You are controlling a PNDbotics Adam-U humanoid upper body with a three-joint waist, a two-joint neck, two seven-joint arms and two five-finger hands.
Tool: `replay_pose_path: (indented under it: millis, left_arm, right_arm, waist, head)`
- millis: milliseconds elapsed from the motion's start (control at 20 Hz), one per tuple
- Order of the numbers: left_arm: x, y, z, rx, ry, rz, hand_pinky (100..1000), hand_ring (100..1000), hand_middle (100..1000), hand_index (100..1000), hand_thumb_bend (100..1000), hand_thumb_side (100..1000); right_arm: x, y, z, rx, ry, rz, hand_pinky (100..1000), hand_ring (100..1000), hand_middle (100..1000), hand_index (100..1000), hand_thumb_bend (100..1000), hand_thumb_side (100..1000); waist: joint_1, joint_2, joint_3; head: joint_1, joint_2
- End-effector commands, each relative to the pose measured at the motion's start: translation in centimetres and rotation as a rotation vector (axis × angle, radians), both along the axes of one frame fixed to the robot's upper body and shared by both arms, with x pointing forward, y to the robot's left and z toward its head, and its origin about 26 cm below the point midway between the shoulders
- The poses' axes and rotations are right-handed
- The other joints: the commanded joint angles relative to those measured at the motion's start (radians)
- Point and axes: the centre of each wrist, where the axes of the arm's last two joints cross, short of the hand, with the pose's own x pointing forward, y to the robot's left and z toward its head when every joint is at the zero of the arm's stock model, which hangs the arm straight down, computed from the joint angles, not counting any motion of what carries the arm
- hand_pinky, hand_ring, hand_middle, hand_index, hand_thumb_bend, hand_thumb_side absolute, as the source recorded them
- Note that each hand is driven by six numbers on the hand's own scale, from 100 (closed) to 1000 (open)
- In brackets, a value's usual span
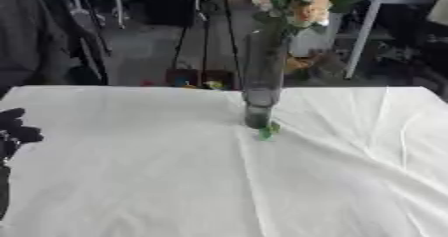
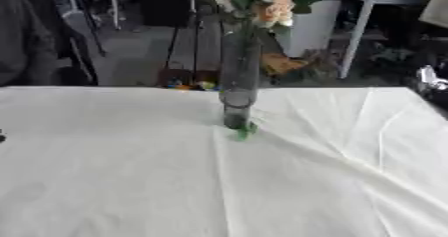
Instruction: Arrange flowers into the vase.
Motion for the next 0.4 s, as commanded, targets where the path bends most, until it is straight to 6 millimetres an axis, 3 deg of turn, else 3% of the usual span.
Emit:
replay_pose_path:
  millis: [50, 400]
  left_arm:
    - [-0.05, -0.15, 0.87, 0.008, -0.031, -0.006, 626, 610, 728, 659, 615, 669]
    - [-0.12, -0.18, 1.0, 0.014, -0.037, -0.004, 626, 611, 728, 660, 616, 667]
  right_arm:
    - [-0.24, -0.04, 1.31, -0.016, -0.032, 0.004, 731, 870, 537, 643, 100, 280]
    - [-0.33, 0.11, 1.28, 0.005, -0.039, 0.01, 736, 886, 570, 671, 100, 379]
  waist:
    - [0.0, -0.012, -0.002]
    - [-0.001, -0.021, -0.002]
  head:
    - [0.001, 0.002]
    - [0.007, -0.003]
